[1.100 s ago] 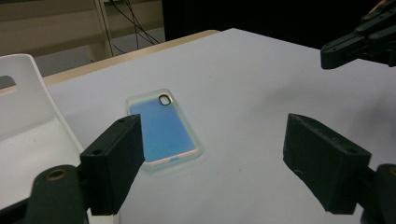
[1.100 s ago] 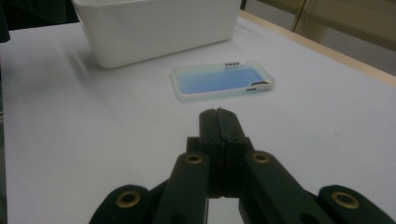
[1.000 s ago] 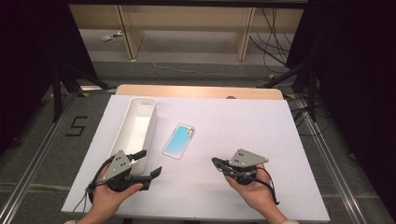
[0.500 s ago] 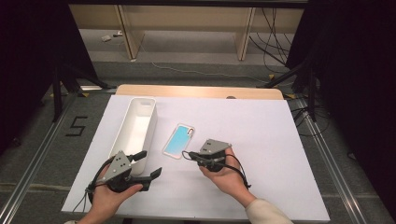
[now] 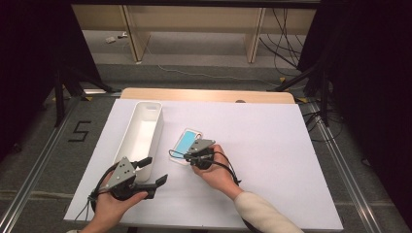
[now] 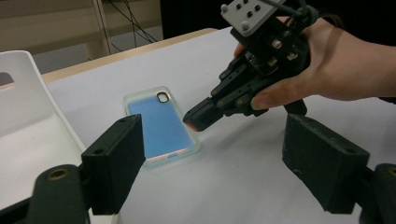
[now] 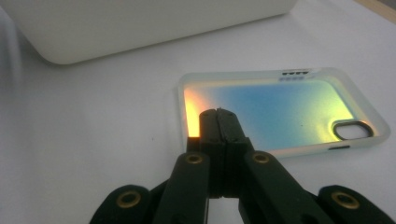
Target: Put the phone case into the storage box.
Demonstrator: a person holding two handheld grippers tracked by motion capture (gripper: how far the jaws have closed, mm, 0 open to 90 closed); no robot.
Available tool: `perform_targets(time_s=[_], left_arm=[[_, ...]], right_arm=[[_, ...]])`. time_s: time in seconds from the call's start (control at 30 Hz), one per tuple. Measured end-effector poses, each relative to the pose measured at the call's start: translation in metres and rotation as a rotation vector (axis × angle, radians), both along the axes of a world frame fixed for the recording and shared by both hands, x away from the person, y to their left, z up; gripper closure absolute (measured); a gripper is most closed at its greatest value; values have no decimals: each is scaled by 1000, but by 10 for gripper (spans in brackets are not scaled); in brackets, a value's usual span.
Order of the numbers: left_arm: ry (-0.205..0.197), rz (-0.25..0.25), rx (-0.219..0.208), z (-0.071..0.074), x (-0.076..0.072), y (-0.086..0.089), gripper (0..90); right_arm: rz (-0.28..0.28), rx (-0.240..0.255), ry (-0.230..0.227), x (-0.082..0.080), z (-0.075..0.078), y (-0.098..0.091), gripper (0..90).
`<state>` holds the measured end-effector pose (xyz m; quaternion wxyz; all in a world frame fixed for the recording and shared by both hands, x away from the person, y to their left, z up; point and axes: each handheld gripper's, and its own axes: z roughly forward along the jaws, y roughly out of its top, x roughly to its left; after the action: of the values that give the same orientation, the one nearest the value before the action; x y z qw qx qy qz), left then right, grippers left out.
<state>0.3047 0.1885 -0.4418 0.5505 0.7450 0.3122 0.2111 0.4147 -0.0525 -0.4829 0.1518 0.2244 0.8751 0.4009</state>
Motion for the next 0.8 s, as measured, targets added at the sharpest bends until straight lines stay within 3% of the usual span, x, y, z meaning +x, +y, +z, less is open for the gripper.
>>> perform_targets(time_s=[0.3,0.8], left_arm=[[0,-1,2,0,0,1,204],[4,-1,0,-1,0,1,205]], right_arm=[[3,-21,6,5,-7,11,900],[3,-57,22,7,-10,11,900]])
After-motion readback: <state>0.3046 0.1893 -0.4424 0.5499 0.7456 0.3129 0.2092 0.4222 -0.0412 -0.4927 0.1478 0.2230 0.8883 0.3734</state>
